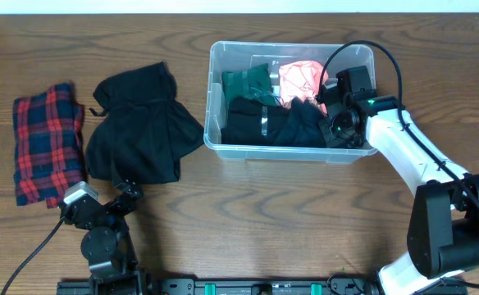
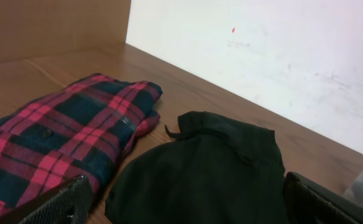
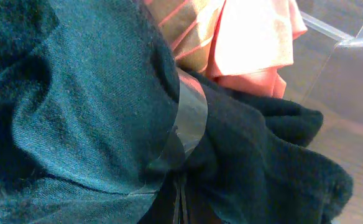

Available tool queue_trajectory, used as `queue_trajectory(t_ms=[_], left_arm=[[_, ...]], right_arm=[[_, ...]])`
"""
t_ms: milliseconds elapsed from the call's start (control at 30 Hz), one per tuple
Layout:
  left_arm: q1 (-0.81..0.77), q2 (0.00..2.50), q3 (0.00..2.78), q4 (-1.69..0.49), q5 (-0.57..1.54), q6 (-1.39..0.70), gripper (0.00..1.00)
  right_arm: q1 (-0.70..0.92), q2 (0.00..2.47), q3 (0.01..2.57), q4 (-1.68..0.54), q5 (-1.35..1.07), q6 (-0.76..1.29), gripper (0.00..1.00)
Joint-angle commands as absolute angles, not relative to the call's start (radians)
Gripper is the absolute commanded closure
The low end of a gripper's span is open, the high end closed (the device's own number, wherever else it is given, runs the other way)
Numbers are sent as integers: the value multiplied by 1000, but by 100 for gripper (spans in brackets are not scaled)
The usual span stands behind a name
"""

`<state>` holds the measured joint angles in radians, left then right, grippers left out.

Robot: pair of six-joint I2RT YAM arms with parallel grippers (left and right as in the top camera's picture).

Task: Pack container
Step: 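Withdraw the right gripper to the right edge of the table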

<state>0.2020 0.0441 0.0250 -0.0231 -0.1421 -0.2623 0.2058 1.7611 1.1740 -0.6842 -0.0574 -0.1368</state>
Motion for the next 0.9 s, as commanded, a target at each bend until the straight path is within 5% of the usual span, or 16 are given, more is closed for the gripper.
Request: queue_trajectory(t_ms=[0,467,500,600,867], left_arm=[[200,44,5,-59,-169,-263,2],[200,43,5,-59,-169,-263,2],[200,44,5,-59,-169,-263,2],[200,44,5,-59,-169,-263,2],[200,44,5,-59,-169,-263,2]], right_arm=[[203,1737,1234,-714,-60,-109,96],[31,1521,1485,-911,-23,-18,59],[-3,1518,1485,-927,-23,-18,51],[-96,1519,1485,-961,-23,-3,2],[-237,1519,1484,-1043,-23,3,1]])
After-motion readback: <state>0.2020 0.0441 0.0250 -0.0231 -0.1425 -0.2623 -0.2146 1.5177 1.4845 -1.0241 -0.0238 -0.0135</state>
